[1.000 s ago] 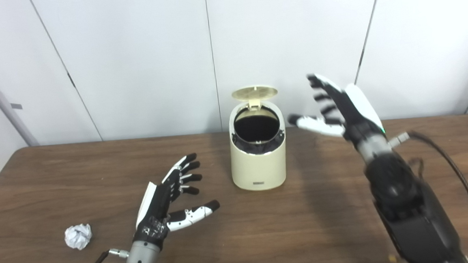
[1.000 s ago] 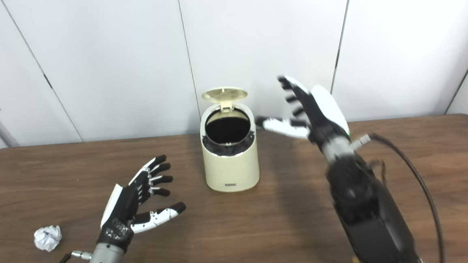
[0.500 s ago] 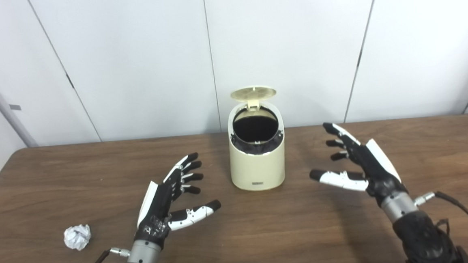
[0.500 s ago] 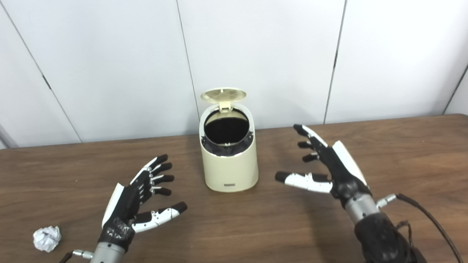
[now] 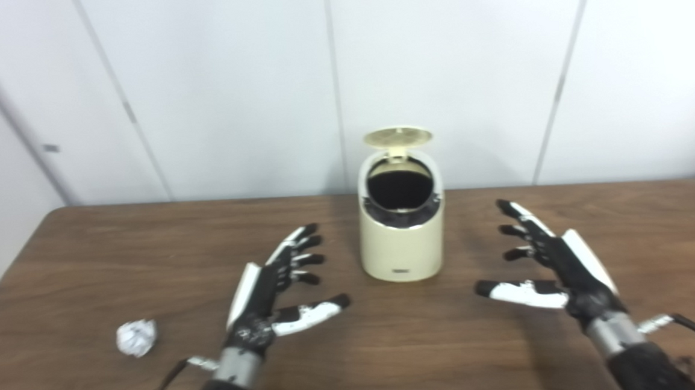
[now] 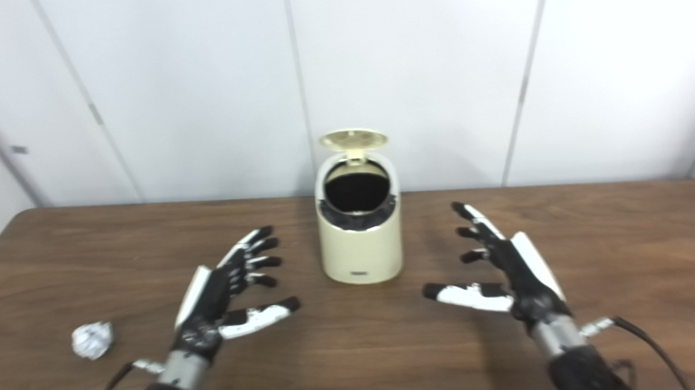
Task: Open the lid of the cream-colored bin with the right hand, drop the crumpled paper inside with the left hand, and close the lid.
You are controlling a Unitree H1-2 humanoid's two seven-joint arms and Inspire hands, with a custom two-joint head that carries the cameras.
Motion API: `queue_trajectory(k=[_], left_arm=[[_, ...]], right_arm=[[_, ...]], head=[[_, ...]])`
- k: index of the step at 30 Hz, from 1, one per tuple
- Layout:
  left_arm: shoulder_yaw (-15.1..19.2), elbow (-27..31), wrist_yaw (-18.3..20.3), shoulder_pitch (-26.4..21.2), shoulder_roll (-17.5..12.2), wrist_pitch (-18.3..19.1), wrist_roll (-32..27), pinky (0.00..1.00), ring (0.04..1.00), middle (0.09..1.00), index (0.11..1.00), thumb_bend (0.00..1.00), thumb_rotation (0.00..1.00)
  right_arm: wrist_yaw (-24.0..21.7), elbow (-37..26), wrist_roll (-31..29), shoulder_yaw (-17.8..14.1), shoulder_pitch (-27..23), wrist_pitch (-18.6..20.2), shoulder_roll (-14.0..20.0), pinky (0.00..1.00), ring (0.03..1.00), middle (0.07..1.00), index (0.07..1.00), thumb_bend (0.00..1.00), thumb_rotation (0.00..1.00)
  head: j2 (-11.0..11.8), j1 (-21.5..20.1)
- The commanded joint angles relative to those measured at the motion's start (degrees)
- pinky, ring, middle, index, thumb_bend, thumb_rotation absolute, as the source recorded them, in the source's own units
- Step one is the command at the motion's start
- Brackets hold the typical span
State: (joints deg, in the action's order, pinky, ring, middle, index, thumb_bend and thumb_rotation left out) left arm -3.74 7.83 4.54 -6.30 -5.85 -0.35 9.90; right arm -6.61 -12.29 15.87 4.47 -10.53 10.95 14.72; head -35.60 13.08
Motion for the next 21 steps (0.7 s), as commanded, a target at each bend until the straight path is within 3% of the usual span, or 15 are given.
queue_trajectory(k=[1, 7, 11, 14, 18, 21], left_arm=[[-0.21, 2.35, -1.15, -1.08, 0.64, -0.08, 1.20, 0.64, 0.773, 0.862, 0.911, 0.76, 0.13], [-0.68, 3.28, -1.72, -0.78, 2.26, 0.99, 2.61, 0.65, 0.787, 0.865, 0.908, 0.77, 0.13], [-0.67, 4.87, -2.44, -0.33, 3.02, 1.39, 4.00, 0.65, 0.782, 0.863, 0.900, 0.78, 0.11], [-0.38, 7.12, -3.89, 0.34, 2.80, 1.19, 7.07, 0.63, 0.755, 0.849, 0.867, 0.78, 0.11], [-0.20, 14.01, -3.42, 1.58, -0.90, 4.50, 18.91, 0.59, 0.720, 0.821, 0.827, 0.74, 0.10], [-0.39, 20.43, 1.87, 2.07, -6.92, 8.29, 31.87, 0.59, 0.717, 0.768, 0.745, 0.71, 0.10]], right_arm=[[-0.25, -1.86, -1.27, -1.13, -0.85, -2.22, 1.12, 0.70, 0.886, 0.959, 0.952, 0.91, 0.38], [-1.84, -4.05, -2.35, -1.89, -0.98, 1.47, 1.64, 0.79, 0.912, 0.971, 0.967, 0.88, 0.29], [-2.77, -5.70, -2.28, -1.93, -1.39, 3.23, 1.54, 0.80, 0.912, 0.977, 0.969, 0.84, 0.22], [-3.15, -5.60, -1.55, -1.59, -1.57, 3.08, 2.00, 0.81, 0.902, 0.957, 0.963, 0.85, 0.29], [-3.40, -5.29, -0.84, -1.50, -1.63, 2.65, 2.33, 0.81, 0.903, 0.939, 0.955, 0.87, 0.35], [-3.38, -5.46, -0.83, -1.63, -1.57, 2.54, 2.47, 0.84, 0.916, 0.946, 0.951, 0.87, 0.36]], head=[[0.21, 1.64], [1.04, 9.04], [1.08, 10.89], [0.90, 11.76], [1.03, 12.62], [0.91, 13.29]])
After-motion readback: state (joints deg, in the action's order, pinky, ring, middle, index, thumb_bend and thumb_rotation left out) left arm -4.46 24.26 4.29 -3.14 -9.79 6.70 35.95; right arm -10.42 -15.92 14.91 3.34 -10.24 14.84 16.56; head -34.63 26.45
